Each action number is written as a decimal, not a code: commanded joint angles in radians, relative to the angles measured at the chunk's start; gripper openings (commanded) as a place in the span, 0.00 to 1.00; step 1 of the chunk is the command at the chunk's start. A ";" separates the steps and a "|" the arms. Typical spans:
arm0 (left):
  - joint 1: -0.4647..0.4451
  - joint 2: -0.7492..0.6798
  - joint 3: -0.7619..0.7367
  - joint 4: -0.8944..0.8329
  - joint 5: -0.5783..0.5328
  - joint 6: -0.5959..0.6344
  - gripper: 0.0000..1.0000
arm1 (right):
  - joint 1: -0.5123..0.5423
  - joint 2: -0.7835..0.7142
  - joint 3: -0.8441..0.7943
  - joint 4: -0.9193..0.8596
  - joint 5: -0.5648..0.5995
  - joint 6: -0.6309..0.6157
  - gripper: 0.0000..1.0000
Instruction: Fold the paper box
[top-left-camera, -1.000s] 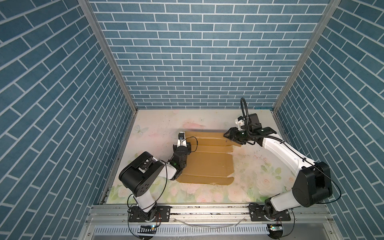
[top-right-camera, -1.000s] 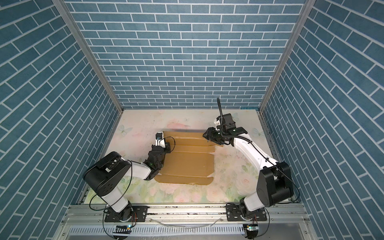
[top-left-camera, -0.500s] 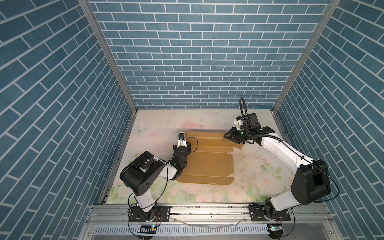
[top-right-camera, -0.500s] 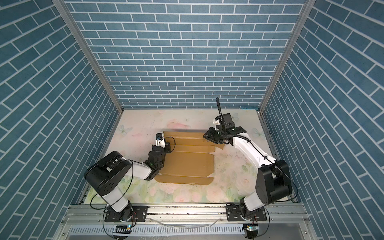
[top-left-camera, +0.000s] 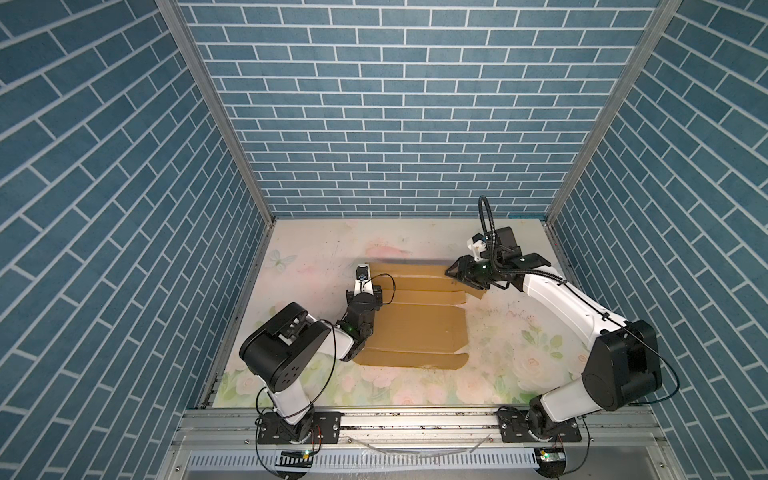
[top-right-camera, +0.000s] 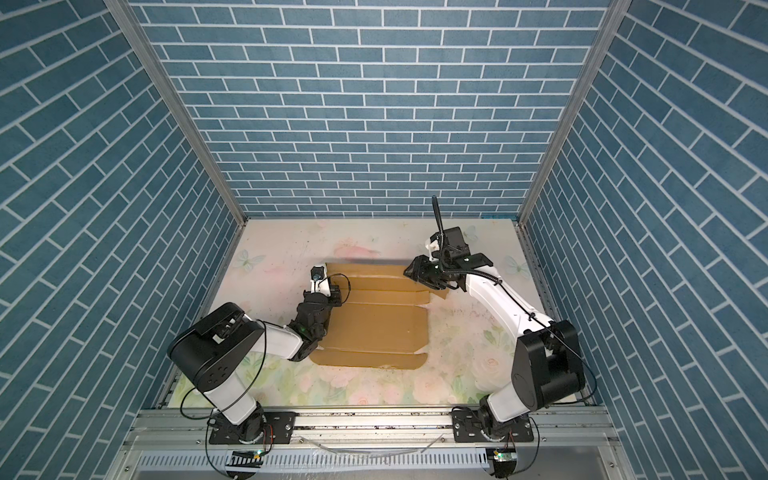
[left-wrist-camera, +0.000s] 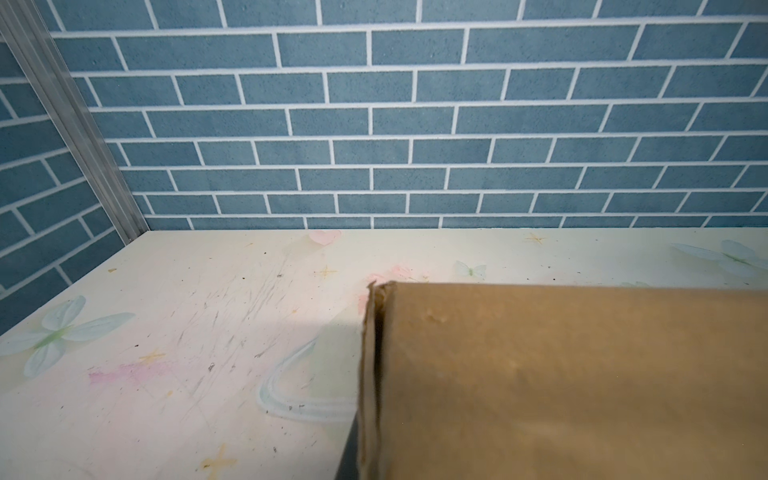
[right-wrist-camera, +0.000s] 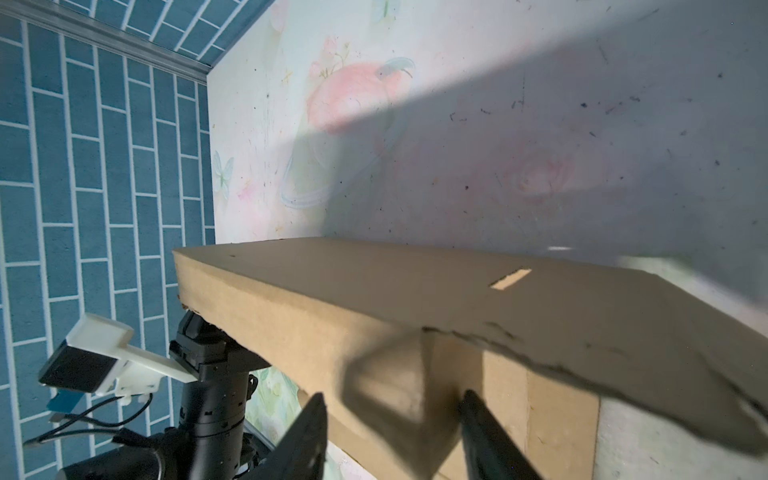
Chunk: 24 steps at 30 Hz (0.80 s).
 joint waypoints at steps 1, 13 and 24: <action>-0.008 -0.013 -0.004 -0.061 -0.021 -0.006 0.00 | -0.024 -0.089 -0.003 -0.059 -0.016 -0.045 0.62; -0.010 -0.013 -0.004 -0.064 -0.014 -0.003 0.00 | -0.155 -0.325 -0.405 0.041 0.083 0.034 0.22; -0.011 -0.023 0.013 -0.136 0.001 0.005 0.00 | -0.090 -0.152 -0.607 0.632 0.246 0.307 0.17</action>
